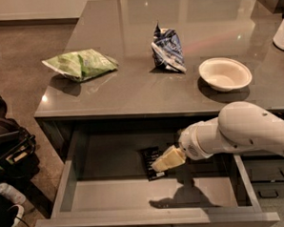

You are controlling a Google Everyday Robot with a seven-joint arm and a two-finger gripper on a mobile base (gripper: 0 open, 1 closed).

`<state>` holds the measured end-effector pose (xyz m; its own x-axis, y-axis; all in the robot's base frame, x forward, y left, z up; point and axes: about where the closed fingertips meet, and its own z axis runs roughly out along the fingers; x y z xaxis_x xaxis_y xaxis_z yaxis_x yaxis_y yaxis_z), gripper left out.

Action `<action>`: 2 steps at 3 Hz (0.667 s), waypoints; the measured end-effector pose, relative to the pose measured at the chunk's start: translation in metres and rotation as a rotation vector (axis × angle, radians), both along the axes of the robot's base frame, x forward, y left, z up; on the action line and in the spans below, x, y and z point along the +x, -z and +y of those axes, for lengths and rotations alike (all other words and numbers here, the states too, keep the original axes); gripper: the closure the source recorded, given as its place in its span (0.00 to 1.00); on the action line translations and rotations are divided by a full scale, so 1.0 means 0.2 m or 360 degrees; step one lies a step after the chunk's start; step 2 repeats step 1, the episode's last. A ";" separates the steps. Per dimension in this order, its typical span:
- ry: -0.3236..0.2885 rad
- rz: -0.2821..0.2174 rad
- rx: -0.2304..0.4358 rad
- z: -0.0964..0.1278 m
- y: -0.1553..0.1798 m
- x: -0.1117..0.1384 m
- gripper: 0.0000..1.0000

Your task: Place rxbar chocolate into top drawer

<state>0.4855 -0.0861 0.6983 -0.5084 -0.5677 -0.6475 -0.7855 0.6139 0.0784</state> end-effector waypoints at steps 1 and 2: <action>0.0000 0.0000 0.0000 0.00 0.00 0.00 0.00; 0.0000 0.0000 0.0000 0.00 0.00 0.00 0.00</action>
Offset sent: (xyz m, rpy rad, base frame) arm 0.0000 0.0000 0.0000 0.0000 0.0000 0.0000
